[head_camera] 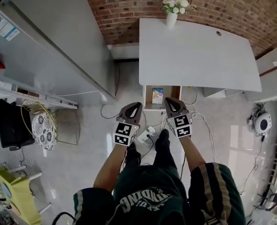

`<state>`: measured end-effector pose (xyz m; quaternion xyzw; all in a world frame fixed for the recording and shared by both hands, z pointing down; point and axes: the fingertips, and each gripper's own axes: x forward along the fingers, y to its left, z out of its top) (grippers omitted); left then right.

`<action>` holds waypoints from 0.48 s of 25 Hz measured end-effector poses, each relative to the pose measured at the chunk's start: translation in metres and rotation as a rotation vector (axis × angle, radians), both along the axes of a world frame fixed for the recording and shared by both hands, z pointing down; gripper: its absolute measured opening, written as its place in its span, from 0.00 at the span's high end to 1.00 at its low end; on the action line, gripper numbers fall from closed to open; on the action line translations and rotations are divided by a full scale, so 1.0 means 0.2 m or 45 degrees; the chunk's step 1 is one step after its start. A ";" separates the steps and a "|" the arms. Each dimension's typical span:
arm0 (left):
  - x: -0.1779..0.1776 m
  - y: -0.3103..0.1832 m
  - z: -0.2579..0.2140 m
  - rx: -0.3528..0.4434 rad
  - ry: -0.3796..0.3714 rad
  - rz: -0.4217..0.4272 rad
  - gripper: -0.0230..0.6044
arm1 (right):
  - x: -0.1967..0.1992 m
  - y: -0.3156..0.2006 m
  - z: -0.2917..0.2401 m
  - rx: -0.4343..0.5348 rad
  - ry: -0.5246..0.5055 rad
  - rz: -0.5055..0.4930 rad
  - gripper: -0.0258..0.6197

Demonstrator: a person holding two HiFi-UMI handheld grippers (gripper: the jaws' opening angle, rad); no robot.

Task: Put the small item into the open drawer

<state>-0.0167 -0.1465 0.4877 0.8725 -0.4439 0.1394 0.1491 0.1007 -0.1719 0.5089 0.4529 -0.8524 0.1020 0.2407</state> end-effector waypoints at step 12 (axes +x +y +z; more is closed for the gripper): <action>-0.03 -0.12 -0.41 0.220 -0.011 0.116 0.92 | -0.03 0.02 -0.64 0.267 -0.138 0.075 0.92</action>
